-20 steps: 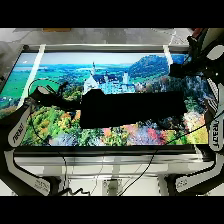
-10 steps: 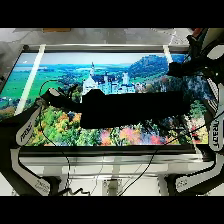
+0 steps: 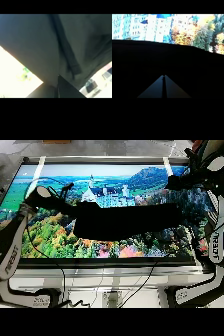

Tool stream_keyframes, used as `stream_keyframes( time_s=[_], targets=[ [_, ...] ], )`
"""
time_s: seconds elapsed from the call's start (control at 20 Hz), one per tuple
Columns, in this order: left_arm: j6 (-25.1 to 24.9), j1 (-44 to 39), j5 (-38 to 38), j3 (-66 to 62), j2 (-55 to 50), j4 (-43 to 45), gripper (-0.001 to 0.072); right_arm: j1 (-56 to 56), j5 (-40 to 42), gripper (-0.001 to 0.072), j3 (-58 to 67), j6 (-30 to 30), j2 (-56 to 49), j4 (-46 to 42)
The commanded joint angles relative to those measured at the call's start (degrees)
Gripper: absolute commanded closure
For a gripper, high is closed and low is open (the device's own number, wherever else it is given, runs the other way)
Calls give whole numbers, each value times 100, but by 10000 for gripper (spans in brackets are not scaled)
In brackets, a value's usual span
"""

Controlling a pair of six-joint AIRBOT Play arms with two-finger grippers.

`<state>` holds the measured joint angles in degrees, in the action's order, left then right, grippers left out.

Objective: Fold the clothes and pants, and hang the long-sleeved shirts on hangers.

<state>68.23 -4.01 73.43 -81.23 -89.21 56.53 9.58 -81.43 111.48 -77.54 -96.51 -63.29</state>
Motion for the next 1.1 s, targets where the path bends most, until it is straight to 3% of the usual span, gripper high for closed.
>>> stream_keyframes(
  time_s=[0.0,0.35,0.9,1.05],
  targets=[
    [911,-267,146,-343,656,918,702,0,-63,693,0,26,4,11],
    [1349,-564,149,-450,1099,1008,702,-170,-81,693,-72,31,2,216],
    [1408,-551,603,-466,1115,1185,702,-1115,533,693,-881,142,2,153],
    [1646,-577,883,-678,1113,1510,703,-1263,691,693,-881,142,2,155]
  ],
)
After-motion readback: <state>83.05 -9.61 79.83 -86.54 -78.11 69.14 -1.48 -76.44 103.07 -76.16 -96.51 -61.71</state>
